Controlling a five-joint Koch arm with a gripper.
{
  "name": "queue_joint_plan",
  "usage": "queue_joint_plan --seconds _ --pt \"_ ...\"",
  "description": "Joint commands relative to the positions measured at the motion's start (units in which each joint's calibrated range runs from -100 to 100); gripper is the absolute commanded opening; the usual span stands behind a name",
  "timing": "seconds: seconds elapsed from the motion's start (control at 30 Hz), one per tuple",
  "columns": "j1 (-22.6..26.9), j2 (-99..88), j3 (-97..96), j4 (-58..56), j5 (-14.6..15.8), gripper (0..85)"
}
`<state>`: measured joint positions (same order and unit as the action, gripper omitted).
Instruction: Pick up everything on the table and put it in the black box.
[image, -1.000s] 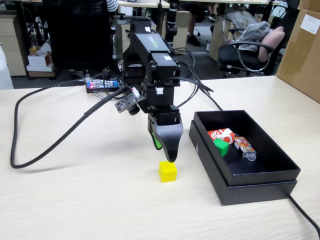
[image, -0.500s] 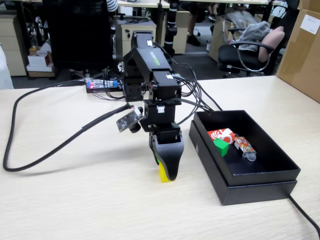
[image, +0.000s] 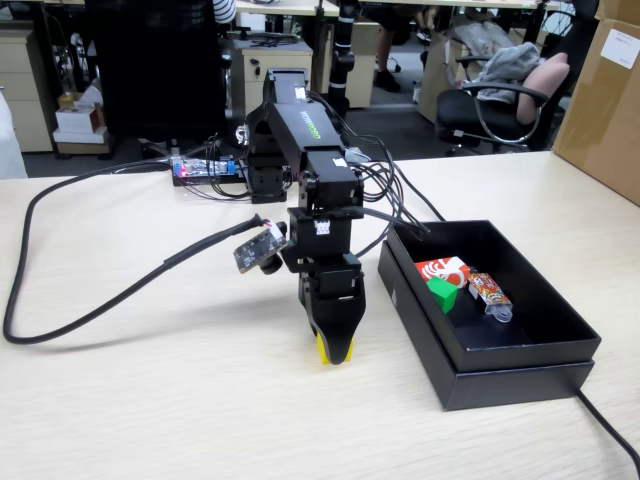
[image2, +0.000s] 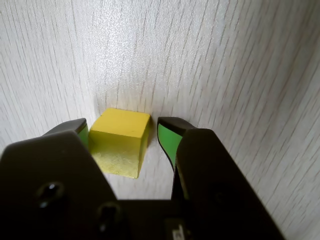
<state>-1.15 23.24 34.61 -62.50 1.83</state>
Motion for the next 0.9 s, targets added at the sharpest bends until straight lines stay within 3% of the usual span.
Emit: queue_joint_plan --seconds 0.0,0.13,0.3,0.5,0.87 --pt "-0.1 -0.2 4.6 1.5 0.2 20.6" --pt "-0.3 -0.2 5.1 1.5 0.7 0.9" --pt "-0.4 -1.4 4.9 1.1 0.8 0.9" --pt "0.2 -13.9 4.6 -9.9 1.2 0.9" --pt "10.1 -52.7 -15.1 -13.0 3.6 0.9"
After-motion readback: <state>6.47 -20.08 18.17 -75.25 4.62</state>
